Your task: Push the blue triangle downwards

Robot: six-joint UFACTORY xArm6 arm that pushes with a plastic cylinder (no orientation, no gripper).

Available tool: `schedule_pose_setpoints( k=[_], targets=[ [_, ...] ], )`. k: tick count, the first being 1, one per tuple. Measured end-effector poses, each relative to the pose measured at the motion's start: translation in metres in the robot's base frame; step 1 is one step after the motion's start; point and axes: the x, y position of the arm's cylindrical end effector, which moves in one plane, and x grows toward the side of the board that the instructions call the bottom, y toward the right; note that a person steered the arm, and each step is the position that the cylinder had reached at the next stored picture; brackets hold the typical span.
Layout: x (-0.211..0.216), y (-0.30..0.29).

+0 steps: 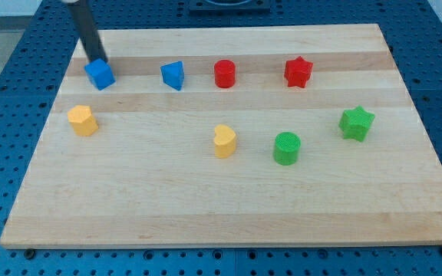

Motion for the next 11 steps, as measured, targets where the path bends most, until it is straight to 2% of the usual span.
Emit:
schedule_pose_setpoints(
  k=[1, 3, 6, 9, 11],
  targets=[
    [0.017, -0.001],
    [-0.023, 0.012],
    [-0.043, 0.090],
    [-0.040, 0.163],
    [-0.008, 0.165]
  ],
)
